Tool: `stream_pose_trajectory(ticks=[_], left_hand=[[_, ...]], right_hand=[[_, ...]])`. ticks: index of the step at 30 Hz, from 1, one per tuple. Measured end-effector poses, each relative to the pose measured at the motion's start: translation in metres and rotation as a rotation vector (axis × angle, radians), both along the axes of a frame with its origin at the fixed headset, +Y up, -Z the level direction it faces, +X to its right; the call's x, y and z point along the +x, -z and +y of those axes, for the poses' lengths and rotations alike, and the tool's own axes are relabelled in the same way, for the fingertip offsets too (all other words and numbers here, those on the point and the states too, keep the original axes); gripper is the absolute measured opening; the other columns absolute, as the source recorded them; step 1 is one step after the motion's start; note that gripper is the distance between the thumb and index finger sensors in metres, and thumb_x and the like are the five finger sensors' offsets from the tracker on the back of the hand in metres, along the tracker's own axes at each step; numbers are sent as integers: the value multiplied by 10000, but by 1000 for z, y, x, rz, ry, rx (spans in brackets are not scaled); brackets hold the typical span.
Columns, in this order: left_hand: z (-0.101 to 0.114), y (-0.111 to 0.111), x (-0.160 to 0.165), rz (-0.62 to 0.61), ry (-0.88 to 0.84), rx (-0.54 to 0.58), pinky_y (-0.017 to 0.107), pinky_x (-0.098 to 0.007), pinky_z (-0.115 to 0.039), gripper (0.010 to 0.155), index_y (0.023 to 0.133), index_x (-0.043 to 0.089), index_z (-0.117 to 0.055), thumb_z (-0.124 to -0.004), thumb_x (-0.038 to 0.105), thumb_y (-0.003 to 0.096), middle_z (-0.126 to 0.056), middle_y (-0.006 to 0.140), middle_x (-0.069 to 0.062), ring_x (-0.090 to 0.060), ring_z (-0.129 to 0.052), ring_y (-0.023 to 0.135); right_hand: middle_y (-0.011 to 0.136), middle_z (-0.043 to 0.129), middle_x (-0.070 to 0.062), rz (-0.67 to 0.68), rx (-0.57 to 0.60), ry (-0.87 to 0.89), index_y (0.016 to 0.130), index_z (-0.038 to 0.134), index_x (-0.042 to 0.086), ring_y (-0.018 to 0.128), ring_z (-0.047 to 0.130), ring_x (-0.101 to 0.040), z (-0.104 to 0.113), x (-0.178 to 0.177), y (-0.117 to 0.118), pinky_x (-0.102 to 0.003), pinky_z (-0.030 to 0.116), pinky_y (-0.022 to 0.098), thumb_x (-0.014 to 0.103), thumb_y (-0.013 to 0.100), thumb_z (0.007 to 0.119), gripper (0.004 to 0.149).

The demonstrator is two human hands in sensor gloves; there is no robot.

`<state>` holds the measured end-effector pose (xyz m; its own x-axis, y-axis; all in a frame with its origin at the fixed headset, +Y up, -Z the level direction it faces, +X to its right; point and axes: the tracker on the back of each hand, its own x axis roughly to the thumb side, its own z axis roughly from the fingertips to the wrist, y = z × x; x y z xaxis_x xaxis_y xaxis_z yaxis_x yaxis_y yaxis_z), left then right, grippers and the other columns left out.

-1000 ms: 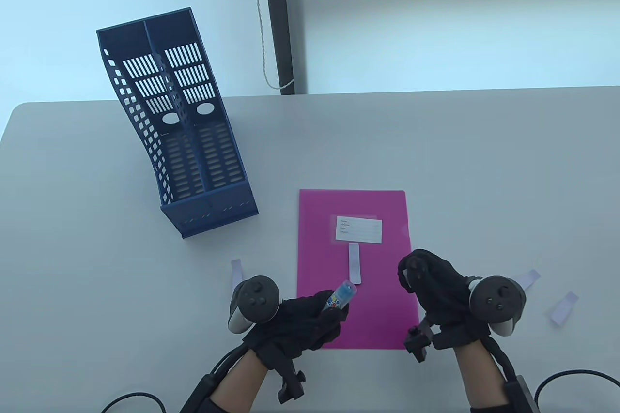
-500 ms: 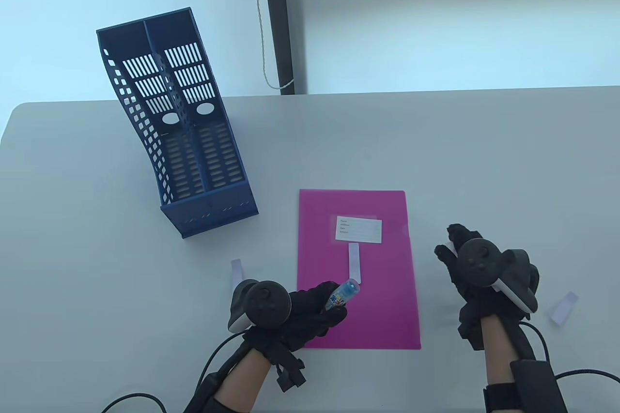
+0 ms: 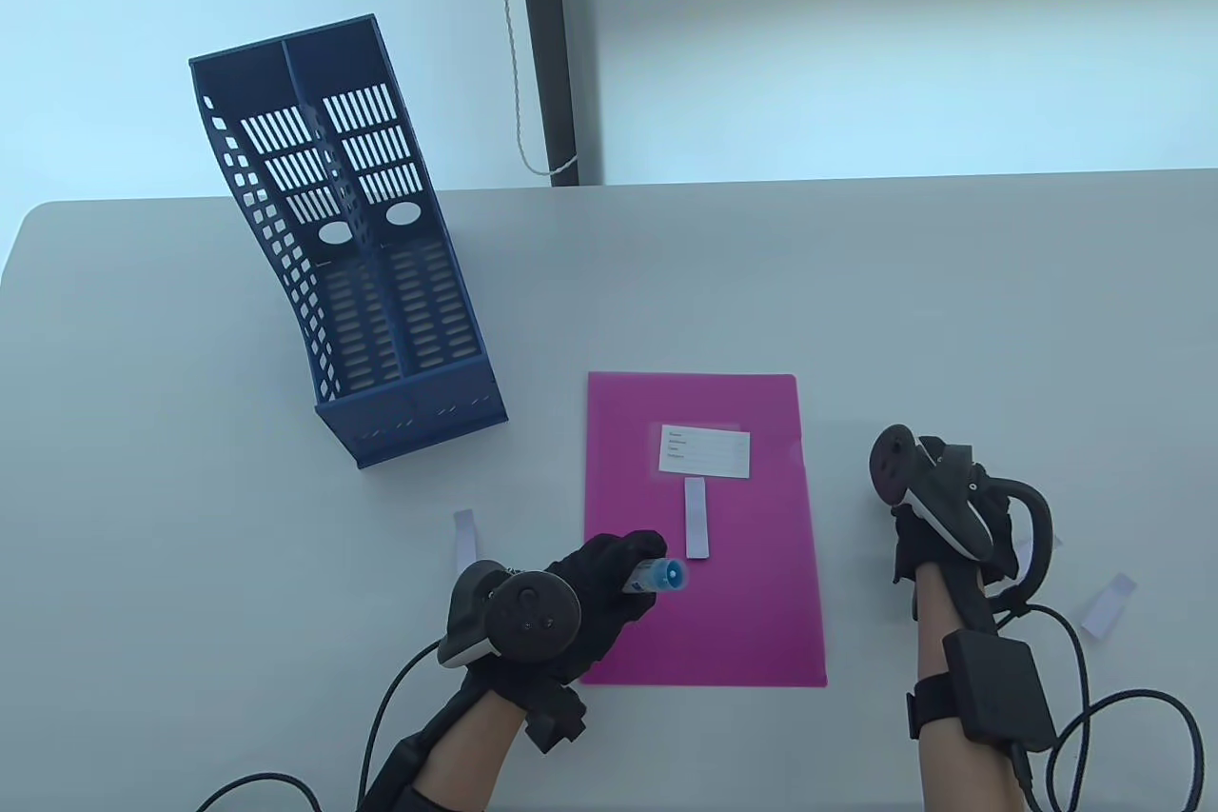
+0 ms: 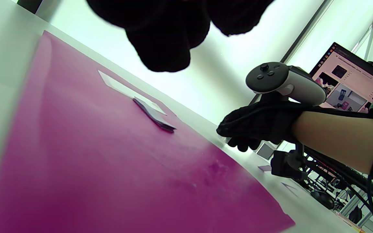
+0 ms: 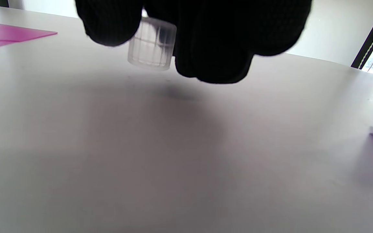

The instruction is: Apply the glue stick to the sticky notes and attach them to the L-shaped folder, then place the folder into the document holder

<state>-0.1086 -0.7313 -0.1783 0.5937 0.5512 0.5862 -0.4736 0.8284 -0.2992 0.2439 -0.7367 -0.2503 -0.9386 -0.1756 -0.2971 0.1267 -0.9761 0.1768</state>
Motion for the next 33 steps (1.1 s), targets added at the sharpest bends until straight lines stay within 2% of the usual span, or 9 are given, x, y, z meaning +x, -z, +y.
stream_pose_trajectory(ticks=[2,4,7,10,14,16,19,26,33], left_hand=[[-1,1,0,9,-21,-22,383,-315,-802,633,1093,135,-278,-657,280,608,-699,936,-181,-286,-879,716],[-2,2,-2,15,-47,-28,357,-300,-814,625,1091,107,-325,-671,294,606,-739,912,-170,-274,-907,680],[-2,3,-5,32,-103,-22,321,-285,-832,613,1096,123,-387,-681,335,602,-805,891,-180,-269,-953,643],[-1,4,-8,41,-158,-51,354,-324,-838,609,1108,189,-402,-700,335,597,-800,913,-218,-302,-951,684],[1,8,-11,67,-174,-84,372,-346,-839,592,1104,279,-410,-699,382,597,-815,913,-241,-338,-951,705],[4,11,-8,77,-197,-88,348,-326,-835,602,1113,233,-396,-682,391,608,-847,874,-209,-311,-967,646],[11,19,8,55,-245,-112,341,-314,-819,619,1064,26,-413,-640,389,618,-852,800,-128,-267,-939,538],[29,14,41,-90,-265,-69,317,-304,-812,608,1035,-2,-457,-643,394,613,-863,756,-100,-236,-924,484],[22,3,44,-167,-186,-107,322,-300,-811,608,1038,2,-458,-639,399,615,-863,764,-93,-228,-925,488]], right_hand=[[815,922,-163,-2,-8,-3,1052,701,83,621,959,-258,-1,-1,1,-397,808,452,422,592,744,573],[816,921,-167,-10,-15,13,1055,696,80,625,957,-262,-3,-1,2,-400,806,455,423,592,745,578],[849,896,-184,-6,-31,21,1076,661,70,659,941,-283,-6,0,4,-417,794,479,437,594,737,611],[1000,775,-251,-3,-56,48,1142,526,42,795,874,-372,1,2,0,-501,748,557,500,613,669,715],[1121,576,-312,47,41,111,1167,397,4,951,710,-471,25,1,-15,-580,658,632,514,633,617,771],[1159,488,-315,121,121,168,1170,344,-2,1005,614,-503,39,-5,-27,-615,593,671,514,638,609,788],[1194,485,-256,296,274,409,1180,323,38,1059,544,-501,54,-21,-50,-647,535,699,528,631,626,796],[1248,497,-142,599,345,1235,1198,367,149,1147,357,-444,32,-75,-82,-691,370,738,576,599,661,792],[1249,498,-44,676,326,1489,1157,466,261,1155,329,-404,14,-103,-85,-688,344,745,508,605,697,647]])
